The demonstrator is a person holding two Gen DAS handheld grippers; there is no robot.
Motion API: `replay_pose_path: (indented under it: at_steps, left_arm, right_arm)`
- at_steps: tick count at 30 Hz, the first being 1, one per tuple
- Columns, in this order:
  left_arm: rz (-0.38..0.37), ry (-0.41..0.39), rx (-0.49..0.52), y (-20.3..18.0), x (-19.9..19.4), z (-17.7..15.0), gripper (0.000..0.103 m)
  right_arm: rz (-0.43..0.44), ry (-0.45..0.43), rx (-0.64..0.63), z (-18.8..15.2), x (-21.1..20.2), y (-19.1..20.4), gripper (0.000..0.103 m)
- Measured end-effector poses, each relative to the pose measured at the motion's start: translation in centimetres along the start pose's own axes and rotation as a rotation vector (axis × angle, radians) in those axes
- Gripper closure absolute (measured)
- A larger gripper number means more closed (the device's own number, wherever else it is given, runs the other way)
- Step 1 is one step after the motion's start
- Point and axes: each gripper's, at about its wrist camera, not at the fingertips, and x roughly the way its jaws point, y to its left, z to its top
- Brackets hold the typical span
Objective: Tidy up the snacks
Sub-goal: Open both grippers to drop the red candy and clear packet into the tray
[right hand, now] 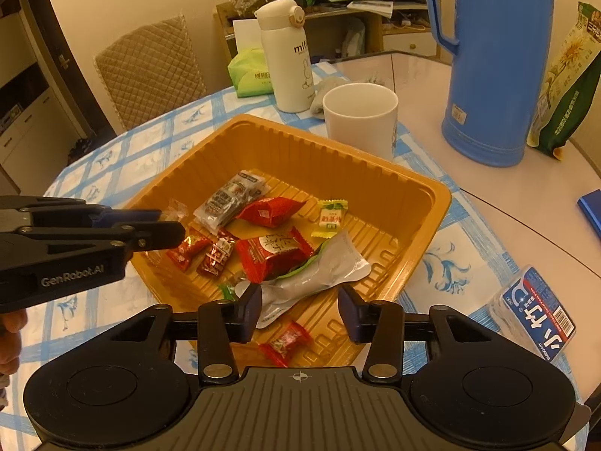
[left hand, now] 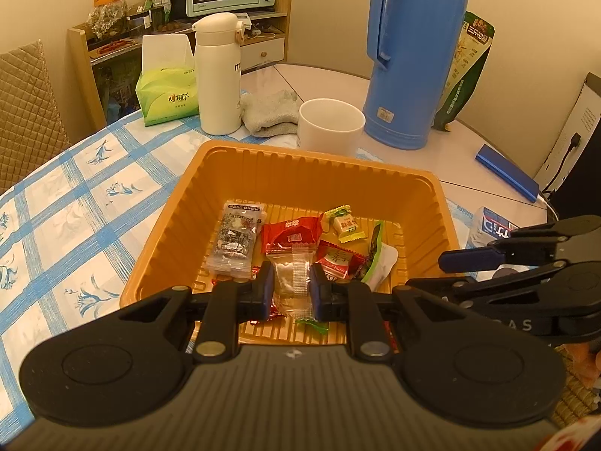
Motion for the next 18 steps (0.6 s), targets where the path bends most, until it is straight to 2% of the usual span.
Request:
replay_pose_path:
  at_steps: [18]
  left_arm:
    - [0.023, 0.006, 0.013, -0.7, 0.6, 0.2, 0.085]
  right_arm:
    - [0.019, -0.02, 0.016, -0.3, -1.1, -0.6, 0.055]
